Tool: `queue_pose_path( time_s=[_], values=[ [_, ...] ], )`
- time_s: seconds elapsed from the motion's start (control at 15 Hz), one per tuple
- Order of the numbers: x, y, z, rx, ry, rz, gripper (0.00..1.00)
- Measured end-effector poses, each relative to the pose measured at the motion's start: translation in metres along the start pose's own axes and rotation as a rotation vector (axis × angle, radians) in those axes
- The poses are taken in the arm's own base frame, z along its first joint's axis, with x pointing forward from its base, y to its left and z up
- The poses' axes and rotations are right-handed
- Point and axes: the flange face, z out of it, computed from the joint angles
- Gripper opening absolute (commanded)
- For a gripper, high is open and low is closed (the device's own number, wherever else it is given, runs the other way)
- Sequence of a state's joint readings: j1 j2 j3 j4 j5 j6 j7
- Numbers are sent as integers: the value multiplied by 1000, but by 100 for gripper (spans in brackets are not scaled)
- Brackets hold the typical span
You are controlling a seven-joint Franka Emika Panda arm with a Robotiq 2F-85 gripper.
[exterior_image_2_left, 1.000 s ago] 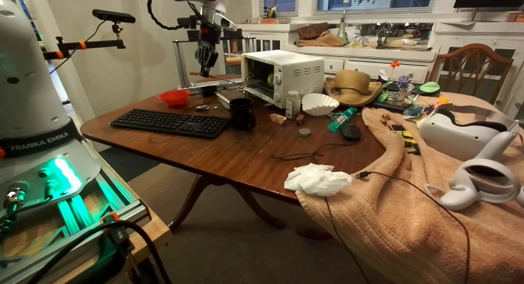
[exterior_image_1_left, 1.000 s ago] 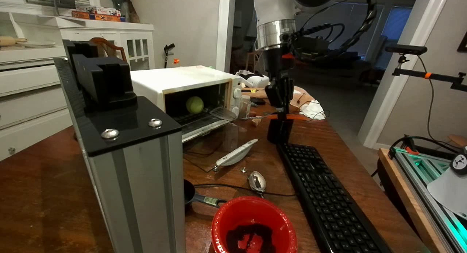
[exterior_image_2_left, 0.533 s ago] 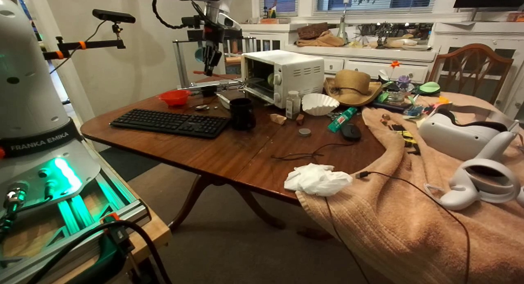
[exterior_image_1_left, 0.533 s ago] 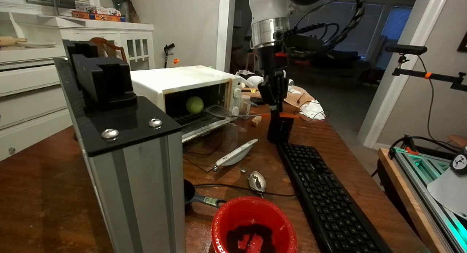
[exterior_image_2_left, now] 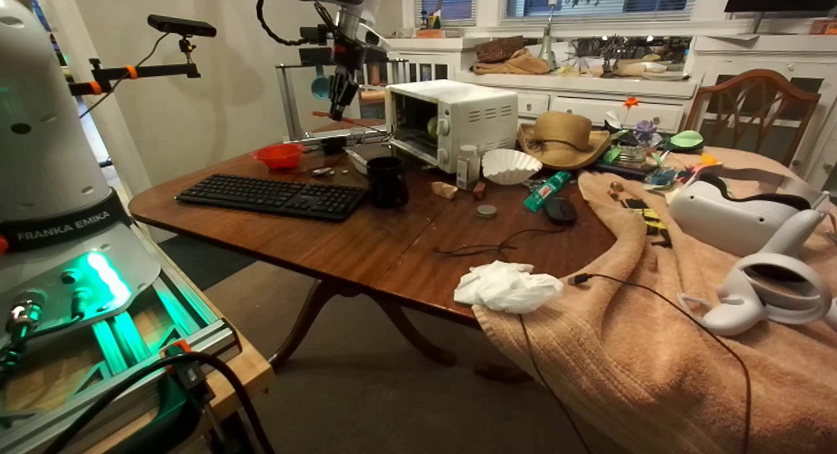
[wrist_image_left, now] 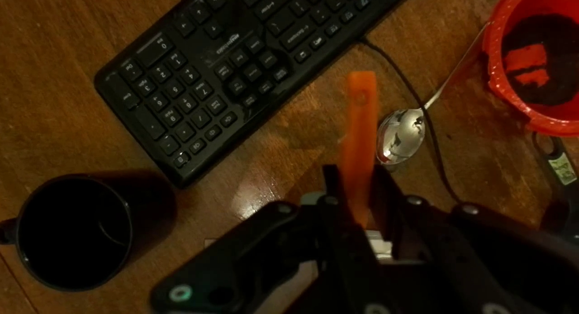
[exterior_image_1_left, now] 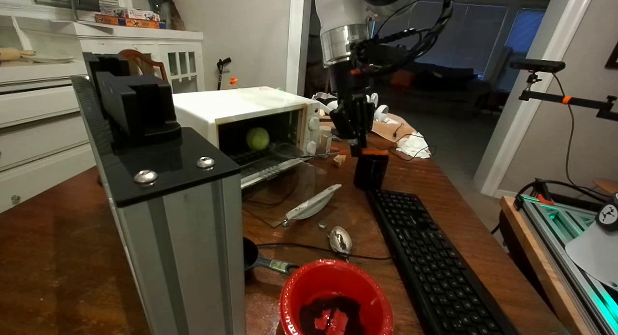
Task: Use the spatula to push the green ball further into the microwave
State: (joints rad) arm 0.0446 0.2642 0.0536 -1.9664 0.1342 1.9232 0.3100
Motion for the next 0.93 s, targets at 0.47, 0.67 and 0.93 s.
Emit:
queue_pose_path(
  time_s=[0.47, 0.67, 0.93],
  values=[
    [11, -13, -12, 42, -72, 12, 5],
    [21, -16, -13, 57, -83, 22, 5],
    [36, -17, -9, 71, -90, 41, 5]
  ],
)
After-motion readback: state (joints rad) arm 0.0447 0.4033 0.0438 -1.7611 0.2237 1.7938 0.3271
